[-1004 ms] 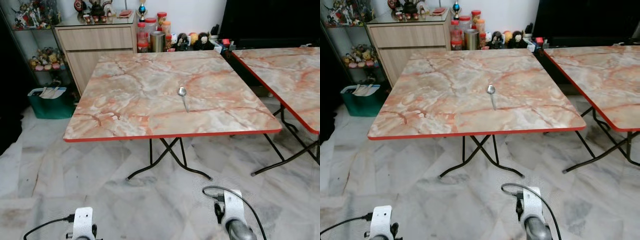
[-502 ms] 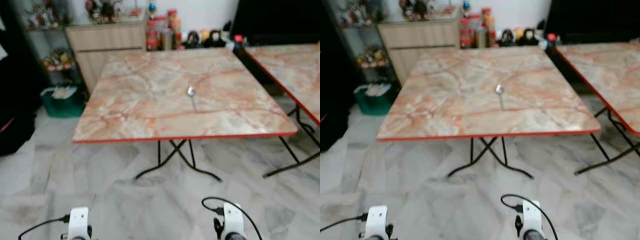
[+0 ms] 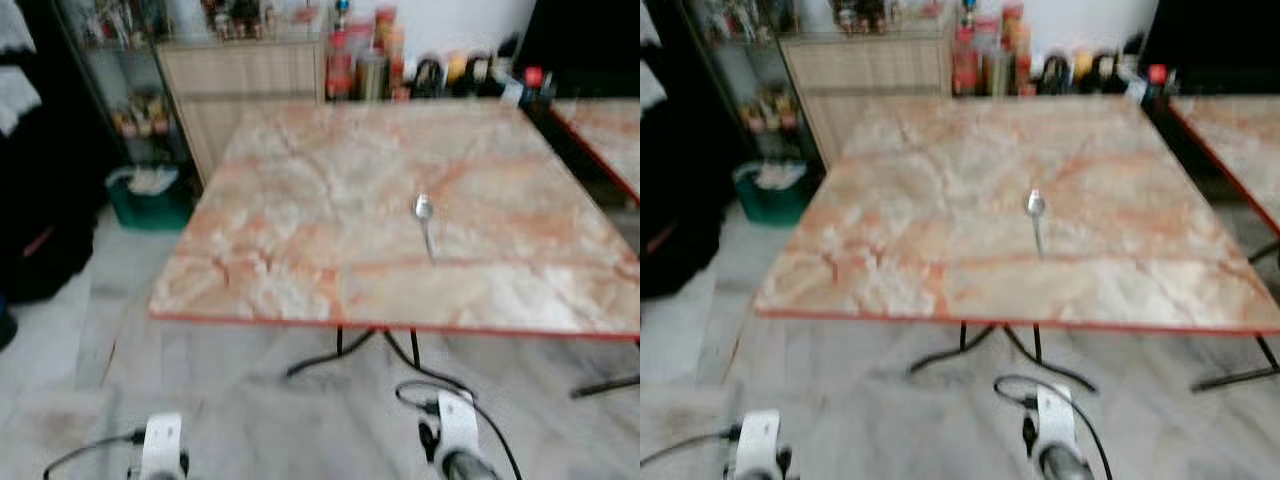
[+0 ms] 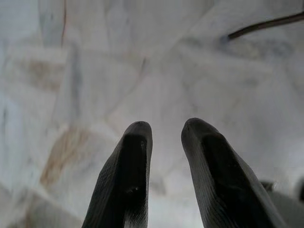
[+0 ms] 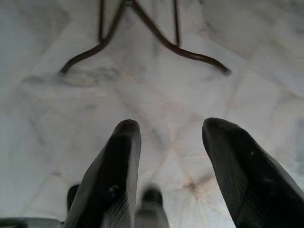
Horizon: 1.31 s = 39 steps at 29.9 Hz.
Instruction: Setting the table
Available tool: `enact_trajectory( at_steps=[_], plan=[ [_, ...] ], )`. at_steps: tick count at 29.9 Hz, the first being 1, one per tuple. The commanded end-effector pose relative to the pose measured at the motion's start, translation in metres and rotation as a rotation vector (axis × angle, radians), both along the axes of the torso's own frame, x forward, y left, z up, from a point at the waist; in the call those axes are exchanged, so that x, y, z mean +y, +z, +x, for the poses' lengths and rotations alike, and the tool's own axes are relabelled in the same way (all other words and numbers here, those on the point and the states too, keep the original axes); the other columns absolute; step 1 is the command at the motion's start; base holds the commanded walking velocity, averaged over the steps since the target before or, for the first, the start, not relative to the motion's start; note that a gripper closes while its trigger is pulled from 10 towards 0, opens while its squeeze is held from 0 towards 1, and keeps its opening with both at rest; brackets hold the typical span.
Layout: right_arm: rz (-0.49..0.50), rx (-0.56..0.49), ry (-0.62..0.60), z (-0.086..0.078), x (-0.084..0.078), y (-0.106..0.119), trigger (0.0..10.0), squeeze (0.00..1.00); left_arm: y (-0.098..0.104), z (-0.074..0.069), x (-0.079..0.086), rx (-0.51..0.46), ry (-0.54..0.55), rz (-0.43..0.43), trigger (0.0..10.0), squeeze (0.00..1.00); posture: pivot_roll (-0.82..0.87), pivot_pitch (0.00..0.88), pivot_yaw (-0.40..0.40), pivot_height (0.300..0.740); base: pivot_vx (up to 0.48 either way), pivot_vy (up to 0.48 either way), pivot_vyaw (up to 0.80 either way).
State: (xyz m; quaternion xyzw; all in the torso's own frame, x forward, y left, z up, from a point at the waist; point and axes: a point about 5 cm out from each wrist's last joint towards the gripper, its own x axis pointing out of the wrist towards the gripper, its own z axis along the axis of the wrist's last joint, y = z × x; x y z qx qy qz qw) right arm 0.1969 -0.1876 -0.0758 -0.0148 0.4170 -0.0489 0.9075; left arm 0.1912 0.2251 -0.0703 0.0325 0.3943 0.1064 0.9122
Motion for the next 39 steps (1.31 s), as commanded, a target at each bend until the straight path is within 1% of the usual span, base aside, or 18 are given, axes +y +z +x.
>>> enact_trajectory(
  at_steps=[1, 8, 13, 14, 16, 17, 18, 19, 21, 24, 25, 29, 30, 32, 34, 36, 37, 39],
  plan=[
    [-0.011, 0.003, -0.005, -0.002, -0.005, 0.0, 10.0, 0.0, -0.003, -0.002, -0.005, 0.016, -0.019, -0.004, 10.0, 0.0, 0.07, 0.0, 0.034, 0.74, 0.0, 0.0, 0.0],
    [-0.011, 0.008, 0.018, -0.009, -0.005, -0.003, 10.0, 0.0, -0.003, -0.003, -0.006, 0.019, -0.026, -0.003, 10.0, 0.0, 0.06, 0.0, 0.03, 0.74, 0.0, 0.0, 0.0],
    [-0.012, -0.022, 0.046, -0.011, -0.004, -0.003, 10.0, 0.0, -0.004, -0.005, -0.007, 0.023, -0.028, -0.004, 10.0, 0.0, 0.07, 0.0, 0.027, 0.74, 0.0, 0.0, 0.0],
    [-0.025, -0.07, 0.07, -0.01, -0.005, 0.0, 10.0, 0.0, -0.005, -0.006, -0.007, 0.026, -0.031, -0.004, 10.0, 0.0, 0.06, 0.0, 0.023, 0.74, 0.0, 0.0, 0.0],
    [-0.025, -0.07, 0.07, -0.01, -0.005, 0.0, 10.0, 0.0, -0.005, -0.006, -0.007, 0.026, -0.031, -0.004, 10.0, 0.0, 0.06, 0.0, 0.023, 0.74, 0.0, 0.0, 0.0],
    [-0.061, -0.155, 0.122, -0.009, -0.009, 0.006, 10.0, 0.0, -0.006, -0.008, -0.007, 0.03, -0.039, -0.003, 10.0, 0.0, 0.05, 0.0, 0.024, 0.74, 0.0, 0.0, 0.0],
    [-0.066, -0.192, 0.131, -0.008, -0.011, 0.008, 10.0, 0.0, -0.006, -0.008, -0.007, 0.031, -0.042, -0.002, 10.0, 0.0, 0.05, 0.0, 0.024, 0.74, 0.0, 0.0, 0.0],
    [-0.066, -0.192, 0.131, -0.008, -0.011, 0.008, 10.0, 0.0, -0.006, -0.008, -0.007, 0.031, -0.042, -0.002, 10.0, 0.0, 0.05, 0.0, 0.024, 0.74, 0.0, 0.0, 0.0],
    [-0.07, -0.296, 0.121, -0.008, -0.016, 0.017, 10.0, 0.0, -0.006, -0.009, -0.007, 0.033, -0.046, -0.001, 10.0, 0.0, 0.05, 0.0, 0.025, 0.74, 0.0, 0.0, 0.0],
    [-0.083, -0.4, 0.135, -0.007, -0.016, 0.029, 10.0, 0.0, -0.006, -0.009, -0.007, 0.035, -0.048, -0.001, 10.0, 0.0, 0.04, 0.0, 0.025, 0.74, 0.0, 0.0, 0.0],
    [-0.083, -0.4, 0.135, -0.007, -0.016, 0.029, 10.0, 0.0, -0.006, -0.009, -0.007, 0.035, -0.048, -0.001, 10.0, 0.0, 0.04, 0.0, 0.025, 0.74, 0.0, 0.0, 0.0],
    [-0.084, -0.475, 0.128, -0.007, -0.014, 0.041, 10.0, 0.0, -0.007, -0.01, -0.009, 0.038, -0.054, -0.003, 10.0, 0.0, 0.03, 0.0, 0.029, 0.74, 0.0, 0.0, 0.0],
    [-0.086, -0.524, 0.132, -0.009, -0.01, 0.05, 10.0, 0.0, -0.007, -0.01, -0.009, 0.038, -0.055, -0.005, 10.0, 0.0, 0.02, 0.0, 0.027, 0.74, 0.0, 0.0, 0.0],
    [-0.081, -0.564, 0.139, -0.013, -0.005, 0.057, 10.0, 0.0, -0.007, -0.01, -0.009, 0.038, -0.054, -0.005, 10.0, 0.0, 0.02, 0.0, 0.027, 0.74, 0.0, 0.0, 0.0],
    [-0.082, -0.575, 0.139, -0.015, -0.004, 0.061, 10.0, 0.0, -0.007, -0.01, -0.009, 0.039, -0.054, -0.005, 10.0, 0.0, 0.02, 0.0, 0.024, 0.74, 0.0, 0.0, 0.0],
    [-0.087, -0.605, 0.138, -0.021, -0.002, 0.074, 10.0, 0.0, -0.007, -0.011, -0.009, 0.039, -0.053, -0.004, 10.0, 0.0, 0.02, 0.0, 0.023, 0.74, 0.0, 0.0, 0.0],
    [-0.087, -0.605, 0.138, -0.021, -0.002, 0.074, 10.0, 0.0, -0.007, -0.011, -0.009, 0.039, -0.053, -0.004, 10.0, 0.0, 0.02, 0.0, 0.023, 0.74, 0.0, 0.0, 0.0],
    [-0.089, -0.63, 0.141, -0.021, 0.0, 0.085, 10.0, 0.0, -0.007, -0.011, -0.008, 0.039, -0.052, -0.002, 10.0, 0.0, 0.02, 0.0, 0.022, 0.74, 0.0, 0.0, 0.0]
  ],
)
